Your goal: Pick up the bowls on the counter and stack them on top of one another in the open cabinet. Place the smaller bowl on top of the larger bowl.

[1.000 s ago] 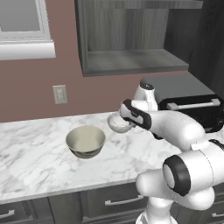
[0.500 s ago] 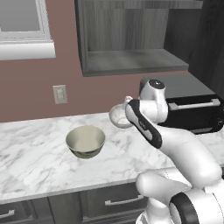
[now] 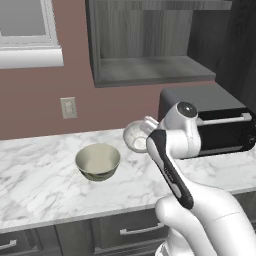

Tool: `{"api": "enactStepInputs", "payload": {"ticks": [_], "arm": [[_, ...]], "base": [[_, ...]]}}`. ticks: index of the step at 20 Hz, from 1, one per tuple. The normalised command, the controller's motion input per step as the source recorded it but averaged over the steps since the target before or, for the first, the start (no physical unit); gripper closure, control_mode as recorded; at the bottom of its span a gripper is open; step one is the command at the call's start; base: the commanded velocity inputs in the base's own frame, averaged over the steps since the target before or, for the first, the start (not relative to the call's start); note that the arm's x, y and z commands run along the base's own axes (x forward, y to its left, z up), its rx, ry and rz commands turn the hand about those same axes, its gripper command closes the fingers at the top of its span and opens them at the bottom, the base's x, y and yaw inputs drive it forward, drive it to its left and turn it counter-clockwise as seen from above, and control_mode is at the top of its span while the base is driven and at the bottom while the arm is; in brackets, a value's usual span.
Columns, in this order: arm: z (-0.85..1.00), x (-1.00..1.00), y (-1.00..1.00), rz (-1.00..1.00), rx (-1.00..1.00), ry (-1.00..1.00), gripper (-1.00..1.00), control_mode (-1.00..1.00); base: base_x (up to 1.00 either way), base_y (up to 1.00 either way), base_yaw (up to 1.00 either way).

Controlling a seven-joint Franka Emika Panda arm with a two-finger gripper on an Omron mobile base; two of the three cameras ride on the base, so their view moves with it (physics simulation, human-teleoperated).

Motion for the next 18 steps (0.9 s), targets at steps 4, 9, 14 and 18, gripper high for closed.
{"api": "enactStepInputs", "payload": {"ticks": [4,9,14,18], "arm": [[0.19,-0.36,0.35,0.05,0.00,-0.03,1.00,-1.00],[0.18,-0.19,0.33,0.09,0.00,0.00,1.00,-1.00],[0.09,0.00,0.27,0.13,0.00,0.01,1.00,-1.00],[0.01,0.01,0.23,0.13,0.00,0.02,1.00,-1.00]], "base": [[0.00,0.00,0.00],[0.00,0.00,0.00],[0.00,0.00,0.00],[0.00,0.00,0.00]]}}
